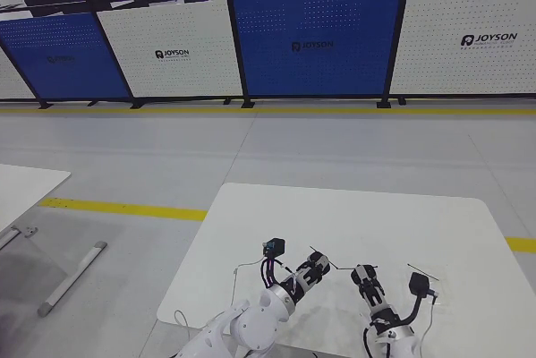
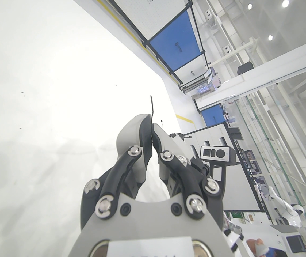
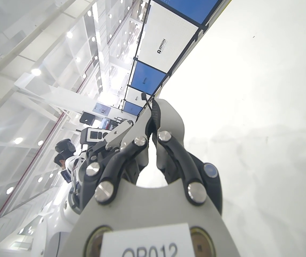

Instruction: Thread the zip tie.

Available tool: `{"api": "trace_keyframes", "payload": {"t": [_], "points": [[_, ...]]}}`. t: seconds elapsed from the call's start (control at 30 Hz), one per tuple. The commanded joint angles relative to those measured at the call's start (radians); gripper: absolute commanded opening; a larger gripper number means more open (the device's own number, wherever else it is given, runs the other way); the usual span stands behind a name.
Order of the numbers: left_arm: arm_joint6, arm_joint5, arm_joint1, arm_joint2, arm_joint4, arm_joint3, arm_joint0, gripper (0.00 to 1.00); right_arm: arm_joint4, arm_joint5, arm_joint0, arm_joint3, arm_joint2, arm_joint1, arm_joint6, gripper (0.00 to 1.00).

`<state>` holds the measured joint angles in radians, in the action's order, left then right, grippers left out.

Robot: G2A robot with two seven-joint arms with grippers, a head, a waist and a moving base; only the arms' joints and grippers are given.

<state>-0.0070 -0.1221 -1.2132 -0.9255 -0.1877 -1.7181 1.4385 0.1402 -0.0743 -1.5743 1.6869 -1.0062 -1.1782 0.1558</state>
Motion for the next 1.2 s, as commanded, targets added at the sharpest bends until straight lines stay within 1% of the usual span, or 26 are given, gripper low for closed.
{"api": "trace_keyframes", "payload": {"t": [0.0,0.43,0.73,0.97,1.17], "points": [[0.000,0.000,0.000,0.000,0.000,0.000,0.000,0.00,-0.002,0.001,0.002,-0.003,0.000,-0.003,-0.004,0.00],[0.000,0.000,0.000,0.000,0.000,0.000,0.000,0.00,-0.012,-0.017,0.020,-0.031,0.007,-0.021,-0.036,0.00],[0.000,0.000,0.000,0.000,0.000,0.000,0.000,0.00,-0.012,-0.017,0.020,-0.031,0.007,-0.021,-0.036,0.00],[0.000,0.000,0.000,0.000,0.000,0.000,0.000,0.00,-0.016,-0.029,-0.002,-0.020,-0.020,-0.023,-0.036,0.00],[0.000,0.000,0.000,0.000,0.000,0.000,0.000,0.00,-0.027,-0.022,-0.010,-0.017,-0.036,-0.027,-0.038,0.00]]}}
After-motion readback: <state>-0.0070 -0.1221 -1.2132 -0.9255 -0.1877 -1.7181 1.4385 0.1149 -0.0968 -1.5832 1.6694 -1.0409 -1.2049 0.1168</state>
